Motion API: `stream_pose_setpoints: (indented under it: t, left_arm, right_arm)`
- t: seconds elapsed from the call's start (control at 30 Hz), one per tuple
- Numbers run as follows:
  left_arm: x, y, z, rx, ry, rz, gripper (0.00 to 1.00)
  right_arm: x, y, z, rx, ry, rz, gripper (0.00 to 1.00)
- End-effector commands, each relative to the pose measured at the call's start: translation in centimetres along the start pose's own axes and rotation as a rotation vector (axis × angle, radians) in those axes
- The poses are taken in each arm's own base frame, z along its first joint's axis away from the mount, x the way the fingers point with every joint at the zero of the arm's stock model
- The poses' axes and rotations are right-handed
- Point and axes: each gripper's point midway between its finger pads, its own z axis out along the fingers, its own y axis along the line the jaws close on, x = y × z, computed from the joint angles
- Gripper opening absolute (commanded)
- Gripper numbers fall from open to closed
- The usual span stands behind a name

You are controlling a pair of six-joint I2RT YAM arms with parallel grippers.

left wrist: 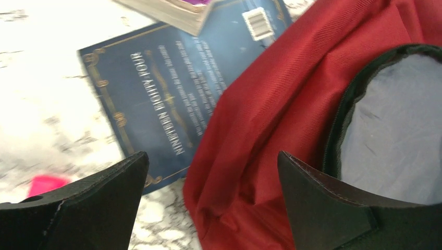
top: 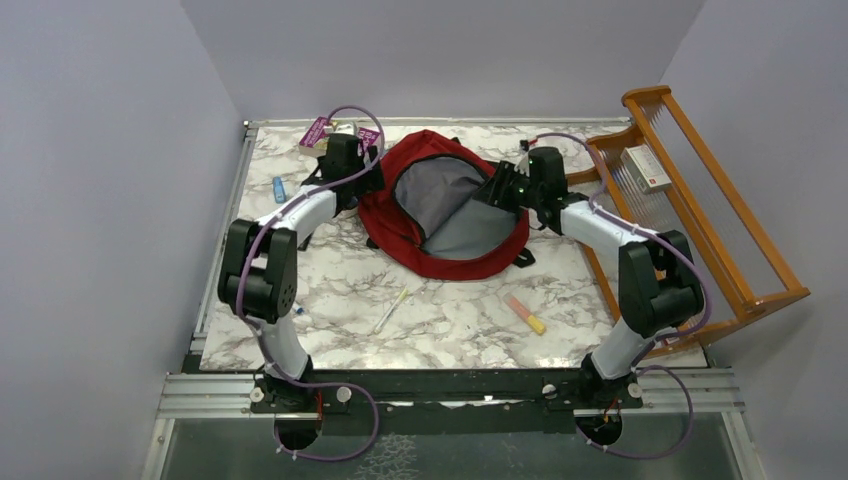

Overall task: Pack the student bag
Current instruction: Move the student bag to the center of the board.

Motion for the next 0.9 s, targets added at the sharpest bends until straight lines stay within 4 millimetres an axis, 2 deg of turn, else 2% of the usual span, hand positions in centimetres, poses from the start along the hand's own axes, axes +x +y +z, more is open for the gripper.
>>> stream_pose_setpoints:
  t: [0.0, 0.07, 0.23, 0.4, 0.57, 0.7, 0.87]
  left_arm:
    - [-0.4, -3.5, 2.5, 0.163, 0.028, 0.028, 0.93]
    - [-0.1, -4.5, 3.6, 0.205, 0.058, 0.025, 0.93]
    - [2.5, -6.1, 5.6, 0.289, 0.145, -0.008, 0.9]
    - [4.2, -9.9, 5.6, 0.394, 0.179, -0.011, 0.89]
    - [4.5, -13.3, 5.2, 0.468, 0.183, 0.004, 0.89]
    - [2.7, -12.8, 4.9, 0.443, 0.143, 0.015, 0.89]
    - [-1.1, -9.4, 3.9, 0.379, 0.066, -0.01, 0.89]
  right_arm:
    - [3.1, 0.0, -0.9, 0.004, 0.069, 0.003, 0.5]
    - [4.0, -0.4, -0.9, 0.008, 0.088, 0.008, 0.5]
    - [4.7, -1.0, -0.7, 0.023, 0.108, 0.006, 0.5]
    - [4.6, -1.2, -0.8, 0.03, 0.099, -0.01, 0.51]
    - [4.2, -1.7, -1.4, 0.06, 0.069, -0.038, 0.51]
    - [3.3, -2.2, -2.3, 0.104, 0.02, -0.075, 0.51]
    - [1.4, -2.6, -3.8, 0.165, -0.058, -0.13, 0.51]
